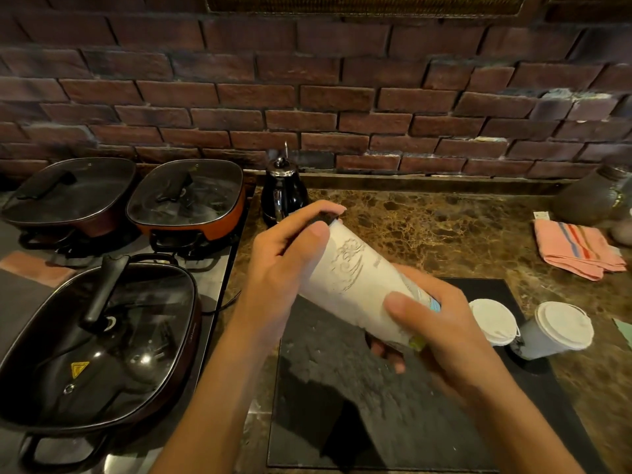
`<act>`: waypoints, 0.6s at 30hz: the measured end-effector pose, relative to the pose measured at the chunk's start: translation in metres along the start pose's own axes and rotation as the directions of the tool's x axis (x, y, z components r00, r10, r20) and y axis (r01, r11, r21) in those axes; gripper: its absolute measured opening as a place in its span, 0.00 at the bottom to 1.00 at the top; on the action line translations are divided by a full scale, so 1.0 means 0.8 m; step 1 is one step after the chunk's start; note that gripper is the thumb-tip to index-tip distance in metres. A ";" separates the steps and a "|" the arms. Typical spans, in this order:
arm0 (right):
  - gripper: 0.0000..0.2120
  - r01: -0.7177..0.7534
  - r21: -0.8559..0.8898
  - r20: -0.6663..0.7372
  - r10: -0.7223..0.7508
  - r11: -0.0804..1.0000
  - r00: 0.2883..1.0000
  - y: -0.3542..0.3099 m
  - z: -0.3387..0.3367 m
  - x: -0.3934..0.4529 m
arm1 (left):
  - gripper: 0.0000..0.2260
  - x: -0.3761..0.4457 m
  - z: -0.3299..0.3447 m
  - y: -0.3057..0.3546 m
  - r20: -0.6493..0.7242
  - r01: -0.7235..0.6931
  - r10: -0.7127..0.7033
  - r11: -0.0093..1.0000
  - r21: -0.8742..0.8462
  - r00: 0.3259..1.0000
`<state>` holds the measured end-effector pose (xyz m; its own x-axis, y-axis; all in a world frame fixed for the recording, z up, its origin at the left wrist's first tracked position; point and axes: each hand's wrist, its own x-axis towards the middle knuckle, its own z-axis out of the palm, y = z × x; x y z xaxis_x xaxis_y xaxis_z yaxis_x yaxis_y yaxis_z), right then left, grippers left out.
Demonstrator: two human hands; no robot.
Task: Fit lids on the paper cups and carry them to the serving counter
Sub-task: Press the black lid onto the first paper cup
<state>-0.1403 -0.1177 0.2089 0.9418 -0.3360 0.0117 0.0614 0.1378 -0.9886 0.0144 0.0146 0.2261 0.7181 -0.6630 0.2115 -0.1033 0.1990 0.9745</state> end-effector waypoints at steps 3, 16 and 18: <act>0.24 -0.082 0.120 0.012 0.082 0.989 0.997 0.000 0.001 0.000 | 0.17 0.000 0.001 0.002 -0.020 -0.006 0.007 1.000 0.016 1.000; 0.24 -0.091 -0.073 0.014 0.093 0.993 0.996 -0.010 0.010 -0.003 | 0.17 0.004 -0.007 0.013 0.043 0.007 -0.010 0.998 0.066 0.999; 0.24 -0.167 0.119 0.082 0.158 0.979 0.984 -0.007 0.009 -0.003 | 0.17 0.004 -0.009 0.012 0.038 -0.002 0.000 0.998 0.064 0.999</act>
<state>-0.1404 -0.1113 0.2158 0.9634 -0.2330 -0.1323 -0.0578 0.3014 -0.9518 0.0204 0.0197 0.2359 0.6918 -0.6896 0.2139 -0.1490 0.1536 0.9768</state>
